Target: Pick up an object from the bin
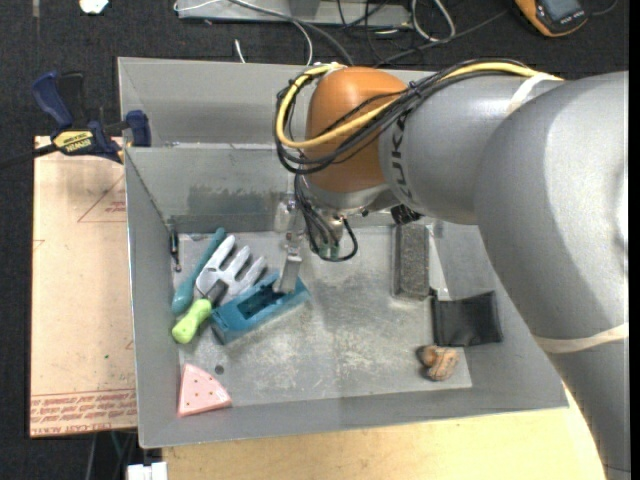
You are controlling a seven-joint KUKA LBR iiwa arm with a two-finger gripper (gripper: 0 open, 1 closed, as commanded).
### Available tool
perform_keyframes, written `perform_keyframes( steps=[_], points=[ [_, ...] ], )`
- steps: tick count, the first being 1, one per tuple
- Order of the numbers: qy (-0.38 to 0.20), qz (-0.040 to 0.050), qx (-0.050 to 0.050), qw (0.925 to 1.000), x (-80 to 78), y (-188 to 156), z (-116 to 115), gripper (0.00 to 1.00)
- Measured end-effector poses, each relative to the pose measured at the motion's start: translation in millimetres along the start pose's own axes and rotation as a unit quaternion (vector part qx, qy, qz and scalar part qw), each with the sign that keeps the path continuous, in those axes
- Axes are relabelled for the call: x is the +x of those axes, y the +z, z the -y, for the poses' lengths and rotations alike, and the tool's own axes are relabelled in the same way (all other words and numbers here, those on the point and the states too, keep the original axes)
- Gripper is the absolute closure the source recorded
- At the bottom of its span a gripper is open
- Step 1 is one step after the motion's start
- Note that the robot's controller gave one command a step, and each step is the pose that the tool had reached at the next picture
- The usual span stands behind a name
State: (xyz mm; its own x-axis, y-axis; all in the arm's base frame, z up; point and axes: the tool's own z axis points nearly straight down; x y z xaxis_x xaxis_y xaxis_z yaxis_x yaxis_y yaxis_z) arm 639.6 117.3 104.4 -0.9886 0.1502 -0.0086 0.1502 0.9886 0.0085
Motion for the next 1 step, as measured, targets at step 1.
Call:
perform_keyframes(
  steps=[1],
  points=[
    [-0.025,-0.0006,-0.002,0.9997,34.0,-4.6,58.7,0.0]
  ],
)
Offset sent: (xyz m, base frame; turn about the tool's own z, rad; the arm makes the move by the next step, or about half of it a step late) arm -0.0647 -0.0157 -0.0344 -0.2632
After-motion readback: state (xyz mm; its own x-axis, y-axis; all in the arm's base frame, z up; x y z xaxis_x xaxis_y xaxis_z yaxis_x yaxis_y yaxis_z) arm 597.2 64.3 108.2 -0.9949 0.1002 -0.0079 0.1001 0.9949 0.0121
